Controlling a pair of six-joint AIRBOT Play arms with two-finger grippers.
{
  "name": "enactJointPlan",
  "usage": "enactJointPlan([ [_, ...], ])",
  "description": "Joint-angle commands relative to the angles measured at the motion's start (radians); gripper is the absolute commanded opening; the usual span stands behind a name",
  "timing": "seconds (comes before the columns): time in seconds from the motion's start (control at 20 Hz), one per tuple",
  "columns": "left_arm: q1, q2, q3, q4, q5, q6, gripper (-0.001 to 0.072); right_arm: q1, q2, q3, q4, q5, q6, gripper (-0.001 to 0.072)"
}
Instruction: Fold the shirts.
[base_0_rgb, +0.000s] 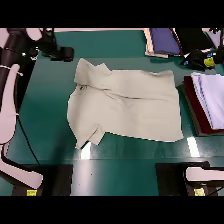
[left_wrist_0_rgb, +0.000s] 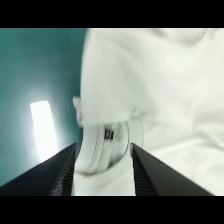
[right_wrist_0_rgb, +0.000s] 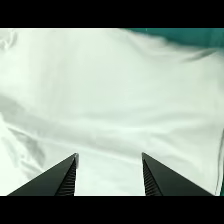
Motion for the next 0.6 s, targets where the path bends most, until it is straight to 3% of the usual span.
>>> enactJointPlan([
  [0.0,0.126,-0.001,0.005,-0.160,-0.251,0.077,0.0428,-0.030,0.019,-0.027,0.037,0.075,-0.044,0.0444],
  [0.1,0.176,0.047,-0.079,-0.191,-0.281,0.078,0.0430,-0.031,0.109,-0.124,0.037,0.062,-0.071,0.0444],
  [0.2,0.197,0.138,-0.240,-0.187,-0.230,0.097,0.0436,-0.030,0.206,-0.233,0.039,0.043,-0.076,0.0444],
  [0.55,0.202,0.511,-1.080,-0.208,0.108,0.107,0.0436,0.060,0.448,-0.496,0.038,-0.058,-0.075,0.0427],
])
